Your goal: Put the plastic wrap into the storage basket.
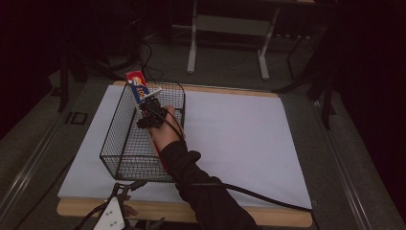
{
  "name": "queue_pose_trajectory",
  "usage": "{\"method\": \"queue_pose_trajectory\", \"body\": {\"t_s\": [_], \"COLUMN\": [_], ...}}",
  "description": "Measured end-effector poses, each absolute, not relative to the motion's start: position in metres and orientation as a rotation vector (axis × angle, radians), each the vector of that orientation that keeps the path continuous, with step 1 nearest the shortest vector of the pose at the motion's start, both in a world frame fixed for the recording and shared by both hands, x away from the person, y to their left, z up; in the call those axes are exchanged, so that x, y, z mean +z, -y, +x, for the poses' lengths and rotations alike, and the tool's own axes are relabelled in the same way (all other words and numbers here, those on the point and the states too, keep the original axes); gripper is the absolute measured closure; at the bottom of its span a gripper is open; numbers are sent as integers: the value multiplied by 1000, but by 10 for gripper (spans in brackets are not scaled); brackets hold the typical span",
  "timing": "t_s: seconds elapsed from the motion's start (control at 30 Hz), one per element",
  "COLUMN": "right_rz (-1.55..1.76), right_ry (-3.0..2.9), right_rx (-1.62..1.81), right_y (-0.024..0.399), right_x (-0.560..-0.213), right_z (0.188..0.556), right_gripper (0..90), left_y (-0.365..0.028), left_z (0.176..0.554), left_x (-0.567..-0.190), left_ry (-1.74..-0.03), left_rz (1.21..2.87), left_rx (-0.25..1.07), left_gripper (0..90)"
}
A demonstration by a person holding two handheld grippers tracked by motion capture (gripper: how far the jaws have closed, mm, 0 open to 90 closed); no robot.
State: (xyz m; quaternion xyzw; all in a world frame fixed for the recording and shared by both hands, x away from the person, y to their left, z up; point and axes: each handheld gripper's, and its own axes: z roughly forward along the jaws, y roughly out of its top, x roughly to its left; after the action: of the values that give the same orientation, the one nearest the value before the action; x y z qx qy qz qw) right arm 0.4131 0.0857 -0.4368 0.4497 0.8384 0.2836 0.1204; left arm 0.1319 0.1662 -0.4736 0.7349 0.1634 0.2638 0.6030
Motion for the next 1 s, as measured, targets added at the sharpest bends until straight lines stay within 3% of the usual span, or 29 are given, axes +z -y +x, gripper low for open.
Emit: {"method": "queue_pose_trajectory", "body": {"t_s": [0.73, 1.0], "right_rz": [1309, 1262], "right_ry": [-2500, -2501], "right_rx": [763, 813], "right_y": [-87, -82], "right_x": [-447, -444], "right_z": [416, 415], "right_gripper": [378, 308], "left_y": [-166, -166], "left_z": [133, 133], "left_x": [-474, -474], "left_ry": [-380, -379], "left_rz": [1711, 1710], "left_rx": [608, 607], "left_gripper": [1, 1]}}
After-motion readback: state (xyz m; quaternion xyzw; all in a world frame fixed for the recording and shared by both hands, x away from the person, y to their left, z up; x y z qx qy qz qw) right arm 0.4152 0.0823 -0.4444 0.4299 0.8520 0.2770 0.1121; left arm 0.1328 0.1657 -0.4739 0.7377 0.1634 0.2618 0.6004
